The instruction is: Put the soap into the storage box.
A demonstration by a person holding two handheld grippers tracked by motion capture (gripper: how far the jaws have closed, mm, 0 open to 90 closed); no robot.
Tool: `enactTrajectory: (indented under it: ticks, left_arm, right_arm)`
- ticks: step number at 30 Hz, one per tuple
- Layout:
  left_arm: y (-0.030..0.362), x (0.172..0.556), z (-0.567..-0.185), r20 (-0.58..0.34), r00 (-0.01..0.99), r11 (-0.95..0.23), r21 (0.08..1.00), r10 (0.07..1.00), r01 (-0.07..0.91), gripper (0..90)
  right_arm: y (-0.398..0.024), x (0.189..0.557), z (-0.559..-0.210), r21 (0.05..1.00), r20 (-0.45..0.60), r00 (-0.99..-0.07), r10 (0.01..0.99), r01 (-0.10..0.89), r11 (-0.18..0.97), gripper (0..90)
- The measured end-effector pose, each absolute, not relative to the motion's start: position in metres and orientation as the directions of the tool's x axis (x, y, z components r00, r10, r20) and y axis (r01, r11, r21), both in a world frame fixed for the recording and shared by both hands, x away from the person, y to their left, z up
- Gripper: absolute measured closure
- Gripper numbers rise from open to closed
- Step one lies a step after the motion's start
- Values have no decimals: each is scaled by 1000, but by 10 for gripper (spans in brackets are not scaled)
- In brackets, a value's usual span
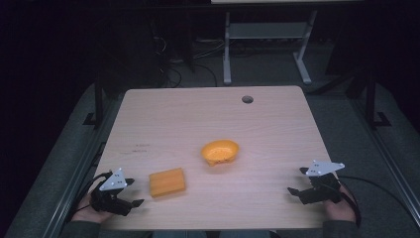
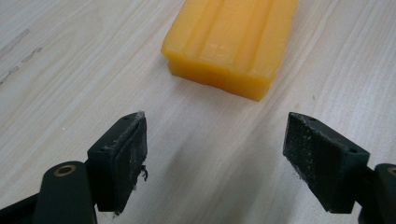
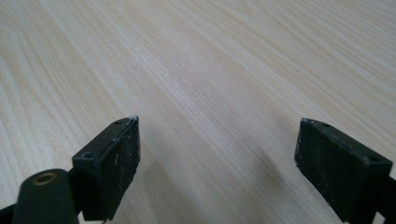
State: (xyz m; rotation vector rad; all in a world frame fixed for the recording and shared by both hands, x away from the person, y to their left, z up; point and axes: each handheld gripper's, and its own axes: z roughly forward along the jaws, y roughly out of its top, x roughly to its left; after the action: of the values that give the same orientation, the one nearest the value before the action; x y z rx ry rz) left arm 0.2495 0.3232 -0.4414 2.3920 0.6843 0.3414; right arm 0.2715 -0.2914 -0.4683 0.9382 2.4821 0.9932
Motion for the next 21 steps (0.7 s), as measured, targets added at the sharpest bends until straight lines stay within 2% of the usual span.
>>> enactTrajectory:
  ticks: [21]
  left_arm:
    - [310,252,-436,94,850,-692,630,519,353,186]
  right_arm:
    - [-287,272,-467,699,-46,-750,660,448,558,137]
